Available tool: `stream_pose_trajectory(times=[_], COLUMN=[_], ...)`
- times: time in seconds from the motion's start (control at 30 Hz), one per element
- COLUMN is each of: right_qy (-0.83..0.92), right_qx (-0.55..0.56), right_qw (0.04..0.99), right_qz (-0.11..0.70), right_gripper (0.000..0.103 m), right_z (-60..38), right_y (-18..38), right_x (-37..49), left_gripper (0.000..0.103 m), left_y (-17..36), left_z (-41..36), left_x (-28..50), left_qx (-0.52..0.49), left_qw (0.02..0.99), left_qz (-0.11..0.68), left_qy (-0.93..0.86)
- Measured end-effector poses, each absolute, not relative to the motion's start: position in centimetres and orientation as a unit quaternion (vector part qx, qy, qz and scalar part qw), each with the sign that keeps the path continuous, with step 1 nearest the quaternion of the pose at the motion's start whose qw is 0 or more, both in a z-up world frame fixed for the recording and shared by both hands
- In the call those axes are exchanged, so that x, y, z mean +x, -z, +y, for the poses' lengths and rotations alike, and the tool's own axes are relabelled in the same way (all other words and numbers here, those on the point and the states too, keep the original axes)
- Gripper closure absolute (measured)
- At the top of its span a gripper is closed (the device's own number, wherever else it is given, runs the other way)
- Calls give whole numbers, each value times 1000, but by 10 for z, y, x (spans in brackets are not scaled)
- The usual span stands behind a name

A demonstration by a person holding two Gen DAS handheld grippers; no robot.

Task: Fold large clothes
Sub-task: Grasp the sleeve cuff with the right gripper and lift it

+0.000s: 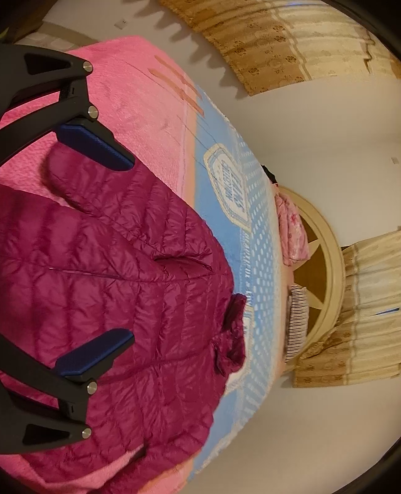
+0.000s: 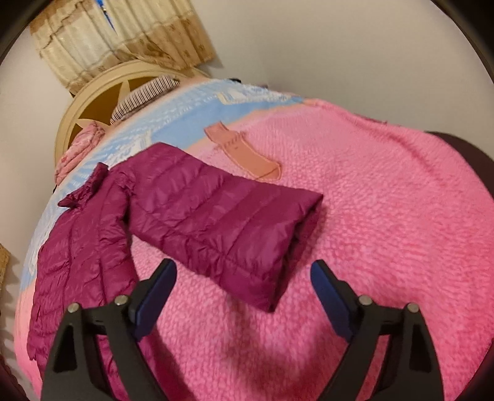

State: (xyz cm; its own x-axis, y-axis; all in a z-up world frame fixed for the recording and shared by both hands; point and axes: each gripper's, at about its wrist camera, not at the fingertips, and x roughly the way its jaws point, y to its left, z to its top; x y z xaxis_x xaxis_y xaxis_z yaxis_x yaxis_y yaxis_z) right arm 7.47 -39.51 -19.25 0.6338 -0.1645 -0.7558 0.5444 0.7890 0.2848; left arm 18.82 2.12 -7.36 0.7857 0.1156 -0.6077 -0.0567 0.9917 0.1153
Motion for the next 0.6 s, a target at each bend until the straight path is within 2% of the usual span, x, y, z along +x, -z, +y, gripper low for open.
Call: stream_pose_trajectory(times=[0.07, 0.17, 0.2, 0.27, 0.3, 0.37, 0.43, 0.6], right_qy=[200, 192, 191, 191, 189, 181, 181, 174], right_qx=[255, 267, 266, 255, 250, 246, 234, 185], right_qw=[862, 851, 850, 854, 856, 860, 866, 889], right_qz=[389, 409, 413, 411, 411, 409, 402, 382], right_gripper=[19, 36, 47, 59, 70, 81, 86, 86], right_z=[-400, -407, -409, -411, -412, -414, -415, -402], right_y=[202, 217, 221, 223, 222, 218, 210, 182], right_x=[84, 99, 101, 103, 104, 107, 112, 139], left_gripper=[1, 1, 1, 1, 1, 1, 1, 1], left_y=[80, 94, 99, 107, 110, 117, 124, 127], left_z=[19, 19, 20, 24, 27, 32, 40, 59], left_x=[201, 223, 231, 246, 252, 263, 276, 294], left_qx=[51, 62, 65, 73, 74, 76, 74, 64], left_qw=[941, 935, 933, 929, 928, 924, 920, 916], left_qz=[331, 345, 350, 357, 360, 367, 376, 383], left_qy=[-47, -52, -54, -64, -68, -76, -88, -103])
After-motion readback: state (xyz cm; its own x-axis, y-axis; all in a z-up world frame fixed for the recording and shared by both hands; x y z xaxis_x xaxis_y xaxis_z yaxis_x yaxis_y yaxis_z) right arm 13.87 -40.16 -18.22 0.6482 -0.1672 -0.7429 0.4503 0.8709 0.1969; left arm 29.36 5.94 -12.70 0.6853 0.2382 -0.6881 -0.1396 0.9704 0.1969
